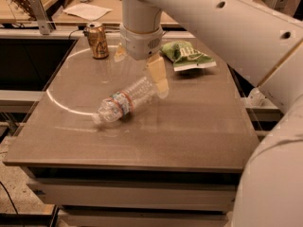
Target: Place water bottle upright
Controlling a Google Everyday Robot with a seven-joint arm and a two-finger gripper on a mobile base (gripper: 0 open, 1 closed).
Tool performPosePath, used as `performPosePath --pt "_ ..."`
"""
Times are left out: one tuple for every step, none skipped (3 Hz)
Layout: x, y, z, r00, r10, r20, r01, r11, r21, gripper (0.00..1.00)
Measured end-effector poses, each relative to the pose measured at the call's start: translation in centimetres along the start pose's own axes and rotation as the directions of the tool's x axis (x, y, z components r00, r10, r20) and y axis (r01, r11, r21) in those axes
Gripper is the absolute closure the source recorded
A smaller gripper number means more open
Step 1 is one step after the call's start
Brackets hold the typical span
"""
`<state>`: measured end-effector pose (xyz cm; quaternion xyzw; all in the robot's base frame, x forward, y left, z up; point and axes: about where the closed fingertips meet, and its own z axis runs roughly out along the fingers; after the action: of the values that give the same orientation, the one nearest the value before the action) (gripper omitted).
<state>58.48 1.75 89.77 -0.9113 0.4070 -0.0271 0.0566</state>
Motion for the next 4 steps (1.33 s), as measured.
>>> performPosePath --pt "-0.7 -0.4 1.4 0.999 -0.033 0.002 0.033 0.9988 -0.036 0.00" --pt "-0.6 -1.2 2.7 0.999 -0.027 0.021 0.028 0.9982 -0.053 0.00" --pt "-0.5 -1.1 3.9 0.999 -0.002 0.048 0.005 0.9975 -0.070 0.00" --pt "-1.2 -0.5 4.9 0.998 0.008 0.065 -0.002 0.9953 -0.097 0.00"
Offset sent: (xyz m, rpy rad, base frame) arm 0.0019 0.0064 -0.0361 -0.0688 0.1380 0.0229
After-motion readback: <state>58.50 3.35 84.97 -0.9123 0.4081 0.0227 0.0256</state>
